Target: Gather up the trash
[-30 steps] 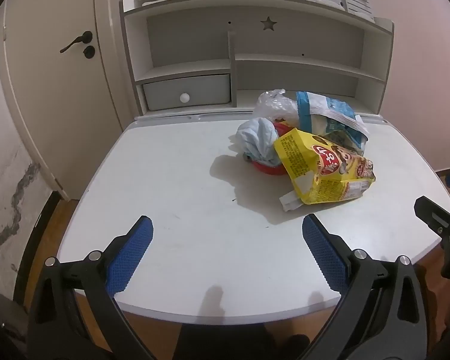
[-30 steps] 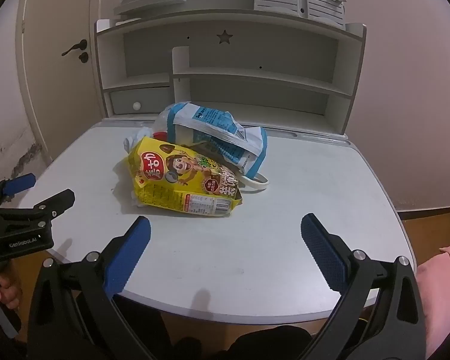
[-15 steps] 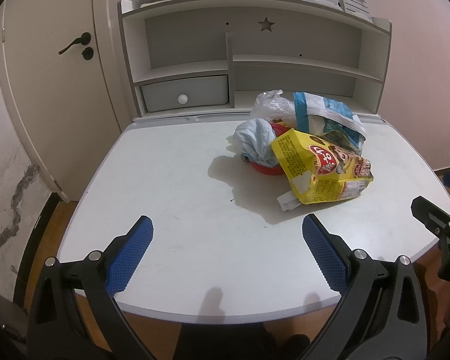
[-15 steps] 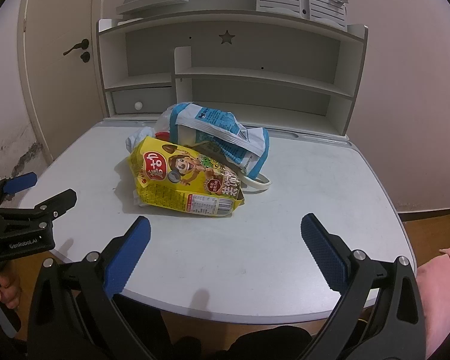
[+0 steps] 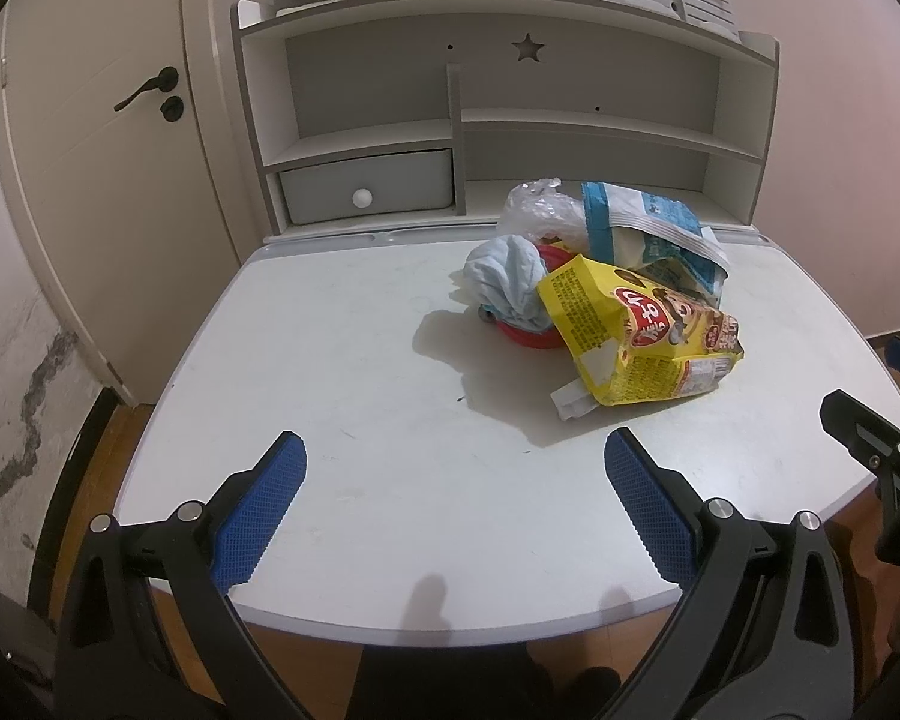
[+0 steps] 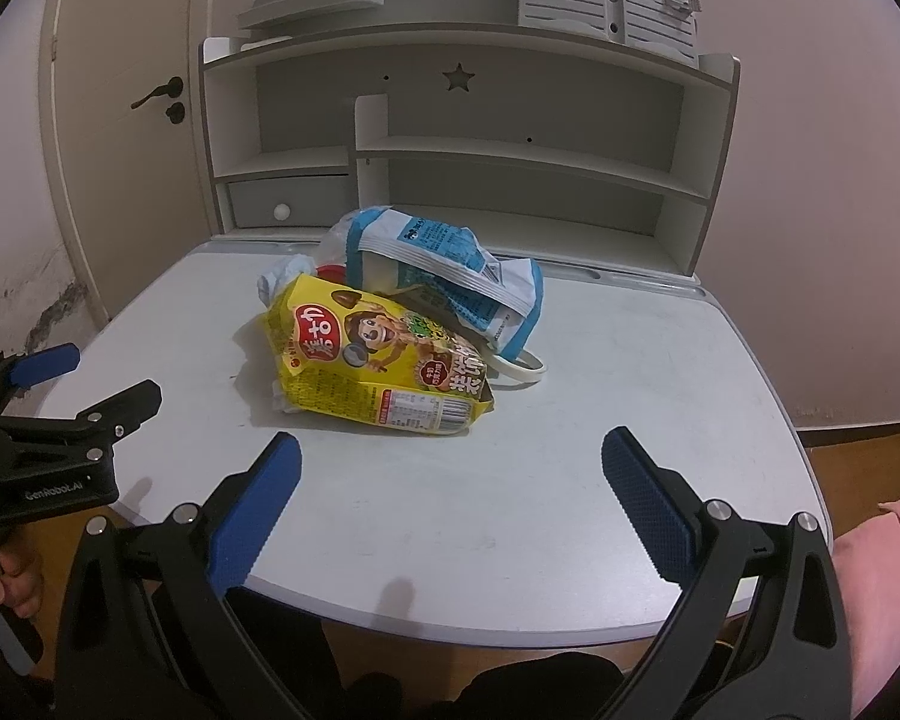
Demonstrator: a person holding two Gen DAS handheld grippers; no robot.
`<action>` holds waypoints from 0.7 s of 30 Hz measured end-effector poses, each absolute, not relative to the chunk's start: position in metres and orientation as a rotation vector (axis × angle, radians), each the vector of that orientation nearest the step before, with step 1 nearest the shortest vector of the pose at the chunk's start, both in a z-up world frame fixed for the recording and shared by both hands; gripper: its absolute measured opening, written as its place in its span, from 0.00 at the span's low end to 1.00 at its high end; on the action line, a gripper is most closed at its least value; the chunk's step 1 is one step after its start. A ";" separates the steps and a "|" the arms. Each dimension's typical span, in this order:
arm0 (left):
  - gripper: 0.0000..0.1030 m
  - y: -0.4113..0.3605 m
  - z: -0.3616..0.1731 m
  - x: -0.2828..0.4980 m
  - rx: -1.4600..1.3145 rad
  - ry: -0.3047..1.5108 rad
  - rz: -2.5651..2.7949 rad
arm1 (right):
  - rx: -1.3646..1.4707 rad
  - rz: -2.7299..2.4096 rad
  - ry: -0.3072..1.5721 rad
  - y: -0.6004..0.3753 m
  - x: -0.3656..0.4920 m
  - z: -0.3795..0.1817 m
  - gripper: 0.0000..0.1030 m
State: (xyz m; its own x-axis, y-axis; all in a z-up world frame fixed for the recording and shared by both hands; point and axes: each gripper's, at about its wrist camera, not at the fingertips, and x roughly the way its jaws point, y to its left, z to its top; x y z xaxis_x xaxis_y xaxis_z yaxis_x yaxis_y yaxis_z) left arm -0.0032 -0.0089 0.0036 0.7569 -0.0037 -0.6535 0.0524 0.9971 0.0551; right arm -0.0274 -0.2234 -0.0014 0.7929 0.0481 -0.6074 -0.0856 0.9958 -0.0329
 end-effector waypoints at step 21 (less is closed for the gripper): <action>0.94 -0.009 0.000 -0.004 0.075 0.722 -0.039 | -0.066 0.078 0.648 -0.220 -0.030 0.001 0.94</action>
